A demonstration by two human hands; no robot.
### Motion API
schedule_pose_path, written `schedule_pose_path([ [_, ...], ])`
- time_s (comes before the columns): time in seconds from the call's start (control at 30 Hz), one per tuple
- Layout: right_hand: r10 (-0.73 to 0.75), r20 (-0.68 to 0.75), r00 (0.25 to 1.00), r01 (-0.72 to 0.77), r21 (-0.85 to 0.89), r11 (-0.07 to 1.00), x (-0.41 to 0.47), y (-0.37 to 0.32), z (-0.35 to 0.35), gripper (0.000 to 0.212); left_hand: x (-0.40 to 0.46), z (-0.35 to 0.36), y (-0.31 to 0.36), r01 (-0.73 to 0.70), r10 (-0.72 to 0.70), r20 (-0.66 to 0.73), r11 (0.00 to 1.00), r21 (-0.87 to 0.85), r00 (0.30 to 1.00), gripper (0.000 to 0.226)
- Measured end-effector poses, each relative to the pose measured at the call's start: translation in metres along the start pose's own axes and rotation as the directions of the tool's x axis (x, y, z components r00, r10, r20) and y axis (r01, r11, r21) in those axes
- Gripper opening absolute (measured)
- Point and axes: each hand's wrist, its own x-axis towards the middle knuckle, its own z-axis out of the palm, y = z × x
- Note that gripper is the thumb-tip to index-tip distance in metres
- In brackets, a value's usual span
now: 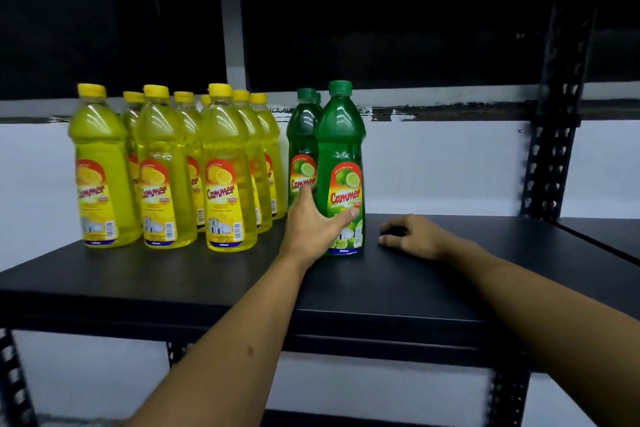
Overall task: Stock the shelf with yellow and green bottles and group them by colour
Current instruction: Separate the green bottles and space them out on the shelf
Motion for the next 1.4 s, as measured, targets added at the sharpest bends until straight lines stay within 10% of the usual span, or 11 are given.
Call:
schedule_pose_path([
  [0.27, 0.011, -0.028, 1.000, -0.015, -0.166, 0.986, -0.019, -0.011, 0.000, 0.033, -0.013, -0.021, -0.001, 0.156, -0.160, -0.050, 0.984, -0.089, 0.986, 0.038],
  [0.53, 0.028, -0.049, 0.998, -0.037, -0.189, 0.981, -0.026, -0.012, 0.001, 0.032, -0.010, -0.022, -0.001, 0.174, -0.169, -0.252, 0.985, -0.001, 0.953, 0.054],
  [1.13, 0.041, -0.063, 0.997, -0.052, -0.194, 0.980, -0.024, -0.013, 0.004, 0.031, -0.010, -0.027, -0.009, 0.230, -0.269, -0.132, 0.940, -0.254, 0.954, 0.051],
  [1.4, 0.066, -0.053, 0.996, -0.076, -0.207, 0.975, -0.052, -0.021, 0.002, 0.031, -0.023, -0.032, -0.002, 0.359, -0.361, -0.121, 0.933, -0.037, 0.925, 0.087],
])
